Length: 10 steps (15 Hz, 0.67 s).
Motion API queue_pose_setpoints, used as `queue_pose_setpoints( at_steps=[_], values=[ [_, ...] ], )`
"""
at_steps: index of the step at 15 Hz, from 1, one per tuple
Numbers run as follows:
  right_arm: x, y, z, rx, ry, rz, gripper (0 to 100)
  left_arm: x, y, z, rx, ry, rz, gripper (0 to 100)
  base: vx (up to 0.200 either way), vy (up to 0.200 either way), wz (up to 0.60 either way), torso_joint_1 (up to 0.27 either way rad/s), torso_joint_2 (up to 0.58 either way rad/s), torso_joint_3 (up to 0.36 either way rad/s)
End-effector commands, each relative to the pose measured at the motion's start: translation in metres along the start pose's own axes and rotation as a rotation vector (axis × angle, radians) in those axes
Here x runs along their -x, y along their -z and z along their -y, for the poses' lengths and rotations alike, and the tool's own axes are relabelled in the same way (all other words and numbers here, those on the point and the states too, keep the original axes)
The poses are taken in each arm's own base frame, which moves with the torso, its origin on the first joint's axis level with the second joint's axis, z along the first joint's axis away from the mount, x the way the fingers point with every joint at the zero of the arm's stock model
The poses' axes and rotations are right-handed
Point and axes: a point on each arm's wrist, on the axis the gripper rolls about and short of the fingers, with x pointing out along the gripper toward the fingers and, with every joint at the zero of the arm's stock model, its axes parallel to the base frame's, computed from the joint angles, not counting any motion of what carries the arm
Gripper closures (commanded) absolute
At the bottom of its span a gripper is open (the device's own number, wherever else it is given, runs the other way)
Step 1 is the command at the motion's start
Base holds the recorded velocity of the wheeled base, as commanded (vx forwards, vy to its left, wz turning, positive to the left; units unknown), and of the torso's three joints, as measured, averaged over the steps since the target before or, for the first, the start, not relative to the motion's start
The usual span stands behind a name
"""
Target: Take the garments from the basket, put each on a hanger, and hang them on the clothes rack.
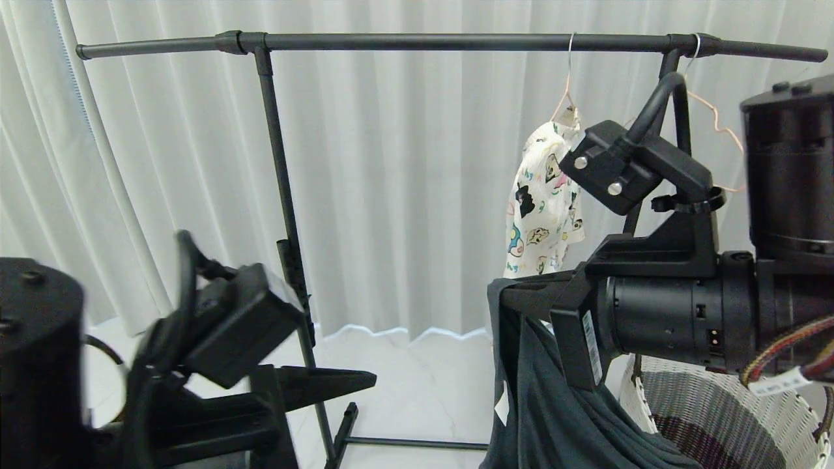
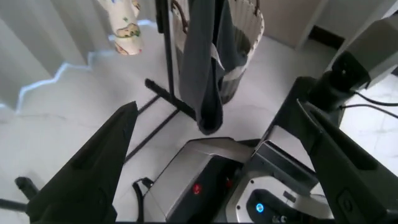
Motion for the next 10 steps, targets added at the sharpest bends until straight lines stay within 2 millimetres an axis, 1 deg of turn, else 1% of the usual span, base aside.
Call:
queue_pose_setpoints(
  at_steps=[1, 3, 6, 7, 10],
  values=[
    [0.009, -0.004, -0.001, -0.001, -0.008, 0.025, 100, -0.053, 0.013, -0.007, 0.018, -0.007, -0.127, 0, 0.0, 0.0, 0.0, 0.0, 0.0, 0.0],
    [0.013, -0.005, -0.001, -0.008, -0.009, 0.034, 100, -0.072, 0.018, -0.012, 0.025, -0.013, -0.158, 0, 0.0, 0.0, 0.0, 0.0, 0.0, 0.0],
    [0.016, -0.006, 0.0, -0.018, -0.01, 0.042, 100, -0.101, 0.032, -0.02, 0.04, -0.032, -0.217, 0, 0.0, 0.0, 0.0, 0.0, 0.0, 0.0],
    [0.016, -0.006, 0.0, -0.018, -0.01, 0.043, 100, -0.109, 0.035, -0.026, 0.049, -0.049, -0.231, 0, 0.0, 0.0, 0.0, 0.0, 0.0, 0.0],
    [0.018, -0.006, 0.0, -0.029, -0.012, 0.046, 100, -0.127, 0.045, -0.032, 0.053, -0.073, -0.252, 0, 0.0, 0.0, 0.0, 0.0, 0.0, 0.0]
  ],
)
